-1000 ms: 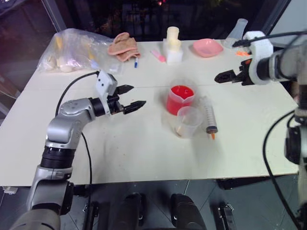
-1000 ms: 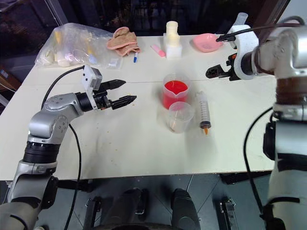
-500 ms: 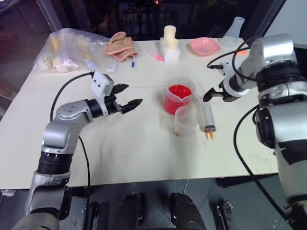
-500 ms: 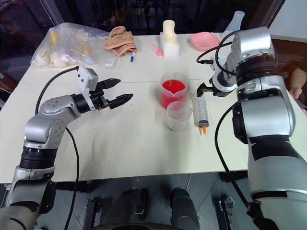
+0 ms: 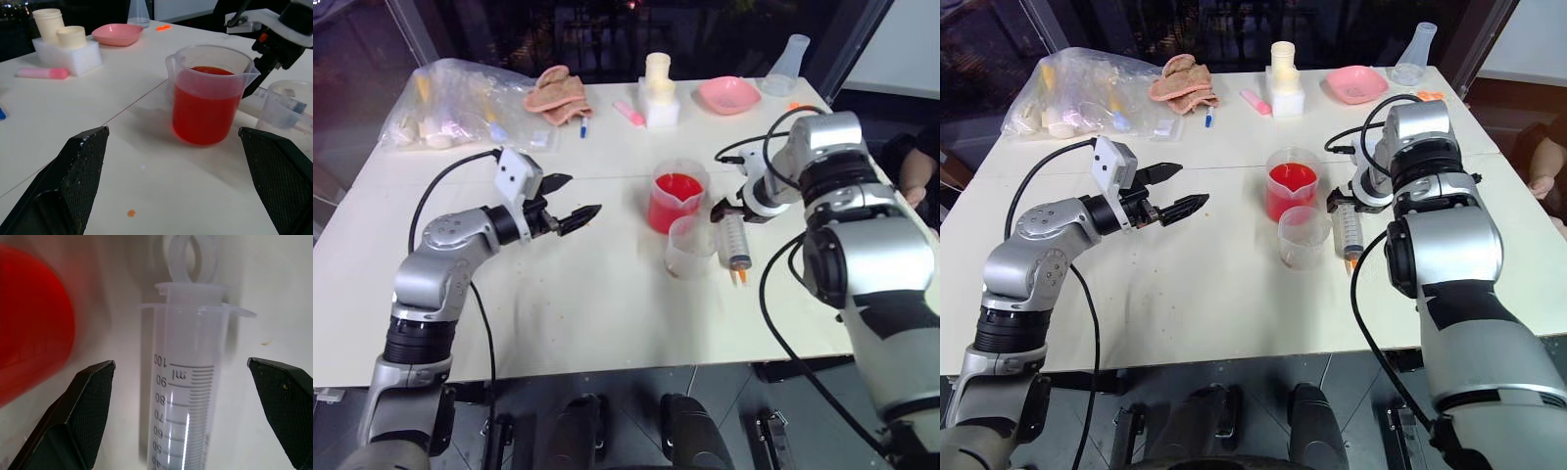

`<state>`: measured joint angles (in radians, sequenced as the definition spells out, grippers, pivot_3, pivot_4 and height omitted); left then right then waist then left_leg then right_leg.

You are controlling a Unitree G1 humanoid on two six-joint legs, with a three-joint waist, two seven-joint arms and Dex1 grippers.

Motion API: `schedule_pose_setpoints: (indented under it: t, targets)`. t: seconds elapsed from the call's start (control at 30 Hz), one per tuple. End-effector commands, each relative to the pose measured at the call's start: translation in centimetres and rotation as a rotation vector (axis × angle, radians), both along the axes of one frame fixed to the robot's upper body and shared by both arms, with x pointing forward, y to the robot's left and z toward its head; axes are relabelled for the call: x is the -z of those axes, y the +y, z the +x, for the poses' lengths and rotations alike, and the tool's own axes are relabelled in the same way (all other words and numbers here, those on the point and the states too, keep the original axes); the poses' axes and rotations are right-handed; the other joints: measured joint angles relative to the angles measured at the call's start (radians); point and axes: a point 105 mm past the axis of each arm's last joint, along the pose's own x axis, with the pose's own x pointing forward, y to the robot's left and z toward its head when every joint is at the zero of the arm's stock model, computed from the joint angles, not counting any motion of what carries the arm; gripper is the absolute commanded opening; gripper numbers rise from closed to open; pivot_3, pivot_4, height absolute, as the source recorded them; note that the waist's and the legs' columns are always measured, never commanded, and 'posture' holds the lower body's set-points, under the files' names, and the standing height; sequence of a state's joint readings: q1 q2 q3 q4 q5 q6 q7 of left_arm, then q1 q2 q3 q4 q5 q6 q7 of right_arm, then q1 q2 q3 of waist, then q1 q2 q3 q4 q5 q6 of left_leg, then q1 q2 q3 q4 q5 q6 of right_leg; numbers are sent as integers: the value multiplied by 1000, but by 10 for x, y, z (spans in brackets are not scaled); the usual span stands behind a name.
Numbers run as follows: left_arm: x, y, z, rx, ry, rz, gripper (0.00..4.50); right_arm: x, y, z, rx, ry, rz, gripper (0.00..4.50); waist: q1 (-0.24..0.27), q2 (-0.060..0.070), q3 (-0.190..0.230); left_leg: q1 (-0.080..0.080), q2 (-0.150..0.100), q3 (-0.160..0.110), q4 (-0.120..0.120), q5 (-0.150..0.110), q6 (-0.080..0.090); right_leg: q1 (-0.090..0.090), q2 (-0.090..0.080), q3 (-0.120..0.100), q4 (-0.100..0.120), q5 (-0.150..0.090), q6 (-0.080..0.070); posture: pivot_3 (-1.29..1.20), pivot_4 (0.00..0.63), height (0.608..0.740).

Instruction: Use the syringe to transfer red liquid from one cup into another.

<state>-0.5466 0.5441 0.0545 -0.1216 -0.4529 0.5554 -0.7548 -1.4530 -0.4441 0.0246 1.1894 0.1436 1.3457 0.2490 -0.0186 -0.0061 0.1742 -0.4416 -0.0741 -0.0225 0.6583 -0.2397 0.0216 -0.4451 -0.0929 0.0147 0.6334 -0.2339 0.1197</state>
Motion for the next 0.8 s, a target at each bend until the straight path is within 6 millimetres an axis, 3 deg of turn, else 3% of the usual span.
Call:
schedule_pose_setpoints:
  t: [0.03,0.13,0.27,0.3,0.57,0.67,0.8]
  targets:
    - [-14,2,-4,-9,-54,-9,4478,3,-5,4,14,-29,-21,4500,0,0,0,0,0,0,0,0,0,0,0,0,0,0,0,0,150,740]
    - [-12,2,-4,-18,-48,-10,4500,16,-7,3,25,-9,-38,3643,-1,0,0,0,0,0,0,0,0,0,0,0,0,0,0,0,150,740]
    - [-12,4,-3,-30,-48,-14,4500,22,-5,2,20,3,-49,1688,-3,0,0,3,0,0,0,0,0,2,1,0,0,0,0,0,150,740]
    - [-12,3,-2,-30,-47,-18,4500,21,-3,2,15,2,-49,1458,-3,0,0,3,0,0,0,0,0,3,1,0,0,0,0,0,150,740]
    - [-14,-2,1,-10,-45,-27,4500,3,-11,3,55,-29,-15,1458,-1,0,0,5,0,0,0,1,-1,4,1,0,2,0,0,0,150,740]
    - [-16,-4,4,1,-51,-24,4500,-31,-24,4,91,-127,38,1458,4,1,0,5,0,0,0,1,-1,4,0,0,2,0,0,0,150,740]
    - [-19,-8,9,22,-57,-21,4500,-101,-36,11,33,-535,-12,1458,6,1,0,2,0,-1,1,1,-1,2,0,0,2,0,0,0,150,740]
